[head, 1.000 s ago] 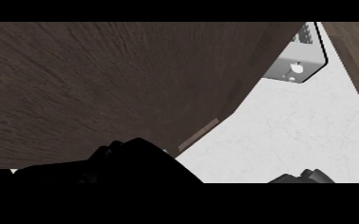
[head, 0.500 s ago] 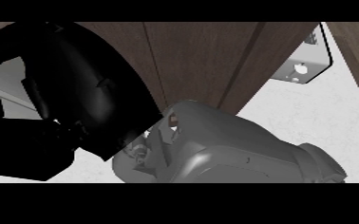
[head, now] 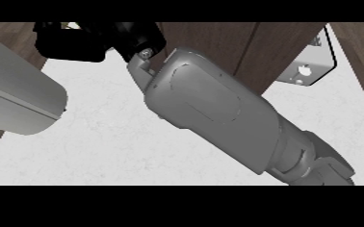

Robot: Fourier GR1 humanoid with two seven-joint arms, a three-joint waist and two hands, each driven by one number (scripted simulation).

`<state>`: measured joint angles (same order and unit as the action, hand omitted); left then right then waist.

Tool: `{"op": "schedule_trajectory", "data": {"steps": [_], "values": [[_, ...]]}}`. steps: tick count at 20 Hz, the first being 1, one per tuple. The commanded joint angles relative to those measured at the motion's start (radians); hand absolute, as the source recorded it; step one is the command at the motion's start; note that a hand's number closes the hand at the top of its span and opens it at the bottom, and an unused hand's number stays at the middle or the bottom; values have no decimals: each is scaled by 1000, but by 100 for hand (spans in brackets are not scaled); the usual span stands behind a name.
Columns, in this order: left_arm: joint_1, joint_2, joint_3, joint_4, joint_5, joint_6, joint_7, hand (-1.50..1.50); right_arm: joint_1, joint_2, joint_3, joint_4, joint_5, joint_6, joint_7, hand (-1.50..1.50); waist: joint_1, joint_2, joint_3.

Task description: Pick up the wine, place it into the cabinet and close the cabinet

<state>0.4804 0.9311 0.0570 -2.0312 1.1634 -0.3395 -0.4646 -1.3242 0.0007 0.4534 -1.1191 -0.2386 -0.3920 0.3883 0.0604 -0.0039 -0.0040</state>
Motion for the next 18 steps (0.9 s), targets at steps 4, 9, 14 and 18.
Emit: {"op": "schedule_trajectory", "data": {"steps": [4,9,14,18], "values": [[-33,-5,34,13,14,0,13,150,48,-32,-58,237,8,37,-168,150,-8,29,2],[-27,8,49,6,25,11,35,150,78,-74,-43,260,28,58,-210,150,-4,29,2],[-23,6,46,-17,38,19,45,150,116,-140,-52,262,37,80,-234,150,-12,32,3],[-38,-9,33,-11,37,51,47,150,125,-128,-52,252,37,81,-257,150,-32,32,2]]}}
